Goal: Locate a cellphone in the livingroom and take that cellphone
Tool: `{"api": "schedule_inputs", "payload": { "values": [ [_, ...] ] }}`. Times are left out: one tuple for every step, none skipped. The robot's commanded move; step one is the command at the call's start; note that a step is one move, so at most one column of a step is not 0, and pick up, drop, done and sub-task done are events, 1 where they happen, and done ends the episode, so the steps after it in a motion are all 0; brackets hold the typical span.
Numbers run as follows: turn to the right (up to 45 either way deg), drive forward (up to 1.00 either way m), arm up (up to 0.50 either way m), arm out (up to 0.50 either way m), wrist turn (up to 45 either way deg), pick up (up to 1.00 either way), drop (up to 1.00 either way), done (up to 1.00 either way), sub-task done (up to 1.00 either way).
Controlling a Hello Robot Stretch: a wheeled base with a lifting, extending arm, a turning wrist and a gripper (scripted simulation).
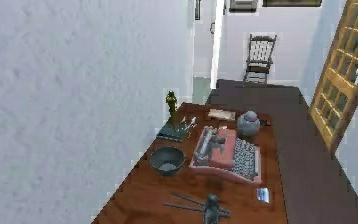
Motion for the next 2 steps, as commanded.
{"api": "schedule_inputs", "payload": {
  "values": [
    [45.0,0.0,0.0,0.0,0.0,0.0,0.0,0.0,0.0],
    [45.0,0.0,0.0,0.0,0.0,0.0,0.0,0.0,0.0]
  ]
}}
